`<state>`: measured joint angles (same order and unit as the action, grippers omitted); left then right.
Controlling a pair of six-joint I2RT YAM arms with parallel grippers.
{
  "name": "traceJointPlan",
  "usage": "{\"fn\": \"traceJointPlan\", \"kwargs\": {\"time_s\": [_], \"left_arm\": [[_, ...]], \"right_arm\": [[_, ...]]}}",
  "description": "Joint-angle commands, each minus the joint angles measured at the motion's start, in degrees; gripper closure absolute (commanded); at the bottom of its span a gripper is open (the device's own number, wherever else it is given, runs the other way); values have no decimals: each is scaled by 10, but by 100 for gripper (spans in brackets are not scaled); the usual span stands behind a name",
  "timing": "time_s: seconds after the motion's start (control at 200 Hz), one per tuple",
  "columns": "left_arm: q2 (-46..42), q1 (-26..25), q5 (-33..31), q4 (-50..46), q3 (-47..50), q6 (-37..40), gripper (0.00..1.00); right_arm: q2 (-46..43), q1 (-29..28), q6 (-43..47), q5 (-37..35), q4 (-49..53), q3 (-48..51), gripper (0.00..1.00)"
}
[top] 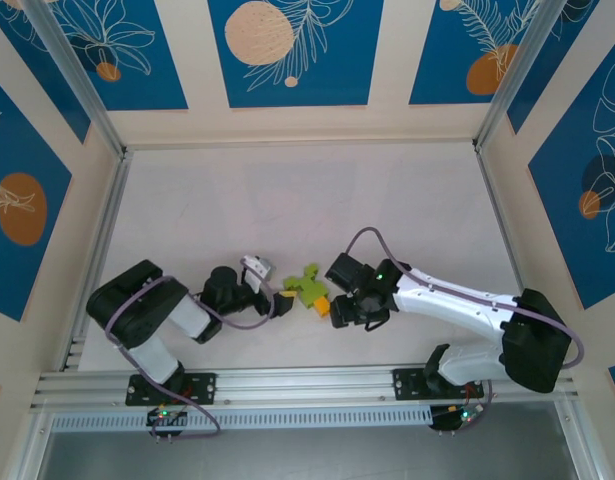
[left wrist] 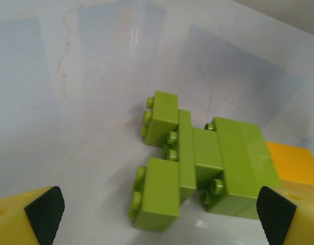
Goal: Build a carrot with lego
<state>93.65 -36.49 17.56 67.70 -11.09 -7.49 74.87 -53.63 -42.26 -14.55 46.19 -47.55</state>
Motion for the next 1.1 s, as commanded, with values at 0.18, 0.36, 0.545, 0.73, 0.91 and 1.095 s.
{"fn": "traceJointPlan", "kwargs": {"time_s": [0.18, 0.36, 0.545, 0.73, 0.91, 1.095], "left_arm": [[-417, -9, -168, -328, 16, 0, 1], [-633, -5, -229, -459, 43, -13, 1], [-578, -1, -229, -438, 41, -15, 1], [-533, 2, -227, -421, 30, -6, 1], [-538, 11, -233, -434, 21, 3, 1], [-553, 31, -287, -478, -5, 3, 1]], "right_arm": [[117, -4, 41, 0, -95, -18, 40], [157, -5, 47, 0, -120, -38, 40], [192, -6, 63, -9, -122, -77, 40], [252, 5, 85, -11, -131, -131, 40], [286, 28, 102, 0, -135, -175, 40], [199, 23, 124, 15, -95, -180, 38]]}}
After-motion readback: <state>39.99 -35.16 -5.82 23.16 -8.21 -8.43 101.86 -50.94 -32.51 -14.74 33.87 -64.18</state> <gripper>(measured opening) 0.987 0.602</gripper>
